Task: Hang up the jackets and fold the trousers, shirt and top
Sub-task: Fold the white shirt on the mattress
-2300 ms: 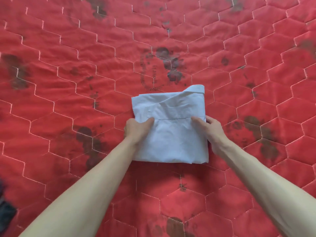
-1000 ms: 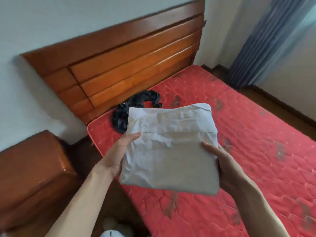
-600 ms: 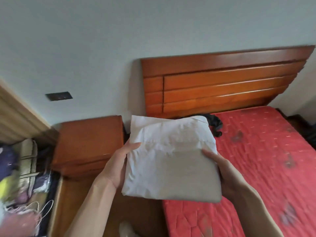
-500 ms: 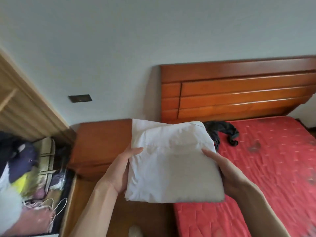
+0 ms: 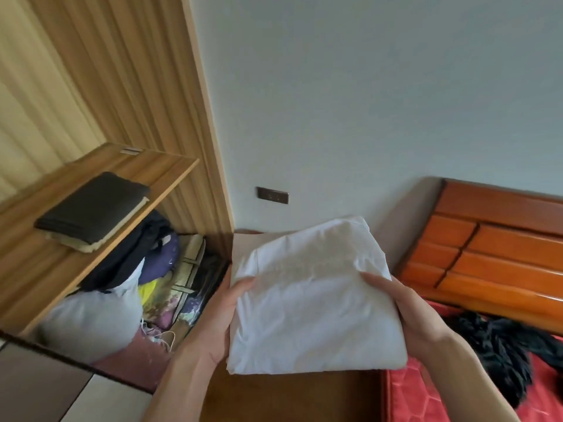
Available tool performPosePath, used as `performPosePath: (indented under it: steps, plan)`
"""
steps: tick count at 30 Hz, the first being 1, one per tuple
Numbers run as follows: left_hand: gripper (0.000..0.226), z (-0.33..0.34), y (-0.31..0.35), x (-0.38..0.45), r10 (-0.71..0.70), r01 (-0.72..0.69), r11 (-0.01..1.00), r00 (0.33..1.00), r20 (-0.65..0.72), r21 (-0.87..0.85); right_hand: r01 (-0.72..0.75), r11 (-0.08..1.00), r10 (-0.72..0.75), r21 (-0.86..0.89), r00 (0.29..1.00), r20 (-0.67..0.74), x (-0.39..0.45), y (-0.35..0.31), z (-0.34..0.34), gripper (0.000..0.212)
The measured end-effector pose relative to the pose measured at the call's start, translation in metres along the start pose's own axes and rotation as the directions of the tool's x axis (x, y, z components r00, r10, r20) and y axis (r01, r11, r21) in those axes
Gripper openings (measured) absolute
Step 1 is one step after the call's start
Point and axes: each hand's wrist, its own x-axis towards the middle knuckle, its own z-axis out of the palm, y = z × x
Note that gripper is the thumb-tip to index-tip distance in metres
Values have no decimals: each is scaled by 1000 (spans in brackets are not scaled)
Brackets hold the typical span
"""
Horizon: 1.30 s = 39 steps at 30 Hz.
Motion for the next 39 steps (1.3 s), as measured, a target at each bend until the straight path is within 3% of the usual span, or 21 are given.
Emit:
performPosePath:
  steps: [5, 9, 13, 19, 24, 32, 36, 39]
  plan:
    - [58, -38, 31, 8, 94, -102, 994, 980, -174, -42, -77, 993, 86, -87, 990, 113, 71, -18, 48, 63]
    - [44, -65, 54, 20, 128, -167, 977, 955, -267, -129, -91, 983, 127, -161, 964, 232, 136, -31, 79, 55]
    - [37, -90, 76, 37, 175, -228, 969, 907, -384, -98, -126, 967, 195, -223, 925, 325, 203, -45, 114, 51]
    - [64, -116, 109, 64, 160, -274, 949, 841, -516, -152, -137, 920, 289, -367, 870, 399, 289, -72, 168, 65]
    - [44, -145, 134, 89, 137, -336, 920, 760, -635, -203, -201, 864, 393, -463, 843, 367, 348, -77, 217, 67]
    - [53, -200, 150, 87, 163, -431, 877, 684, -711, -213, -247, 799, 516, -548, 749, 415, 402, -71, 298, 73]
    - [60, -228, 163, 81, 221, -499, 848, 640, -736, -179, -165, 808, 488, -565, 725, 486, 418, -70, 340, 70]
    - [53, -248, 186, 86, 274, -571, 806, 591, -759, -154, -94, 815, 445, -572, 734, 513, 438, -71, 375, 69]
